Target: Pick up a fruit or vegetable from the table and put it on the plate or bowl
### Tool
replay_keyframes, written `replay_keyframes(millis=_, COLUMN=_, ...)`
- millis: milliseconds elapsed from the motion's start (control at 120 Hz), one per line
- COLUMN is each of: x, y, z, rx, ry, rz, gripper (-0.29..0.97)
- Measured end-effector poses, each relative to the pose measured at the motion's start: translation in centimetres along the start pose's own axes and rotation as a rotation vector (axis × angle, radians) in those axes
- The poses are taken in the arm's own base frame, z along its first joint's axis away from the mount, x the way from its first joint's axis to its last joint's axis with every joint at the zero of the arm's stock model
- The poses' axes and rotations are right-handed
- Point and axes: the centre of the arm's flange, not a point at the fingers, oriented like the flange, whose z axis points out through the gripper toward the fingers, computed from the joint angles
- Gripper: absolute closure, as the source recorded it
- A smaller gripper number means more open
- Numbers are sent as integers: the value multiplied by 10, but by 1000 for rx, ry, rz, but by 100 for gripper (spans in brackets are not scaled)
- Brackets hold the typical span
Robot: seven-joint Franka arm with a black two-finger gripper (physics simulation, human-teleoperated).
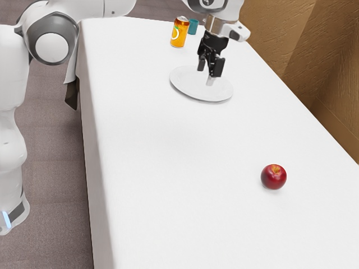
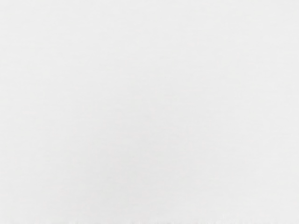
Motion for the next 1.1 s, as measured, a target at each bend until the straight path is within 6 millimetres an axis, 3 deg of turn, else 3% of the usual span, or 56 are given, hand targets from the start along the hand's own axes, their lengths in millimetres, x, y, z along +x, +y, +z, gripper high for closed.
replay_keyframes(millis=200, x=0, y=0, z=3, rx=-12, ry=-13, rz=26, gripper=0)
replay_keyframes(millis=292, x=-1, y=-19, z=6, rx=-45, ry=-14, rz=-2, gripper=0)
replay_keyframes(millis=342, x=0, y=-19, z=5, rx=-59, ry=-7, rz=0, gripper=0)
replay_keyframes(millis=608, x=4, y=53, z=-3, rx=-98, ry=15, rz=146, gripper=0)
replay_keyframes(millis=867, x=3, y=104, z=-6, rx=-101, ry=26, rz=257, gripper=0)
replay_keyframes(millis=942, x=18, y=114, z=5, rx=-116, ry=43, rz=288, gripper=0)
replay_keyframes(millis=1025, x=52, y=140, z=8, rx=-145, ry=107, rz=356, gripper=0)
replay_keyframes(millis=1100, x=70, y=155, z=12, rx=-151, ry=157, rz=381, gripper=0)
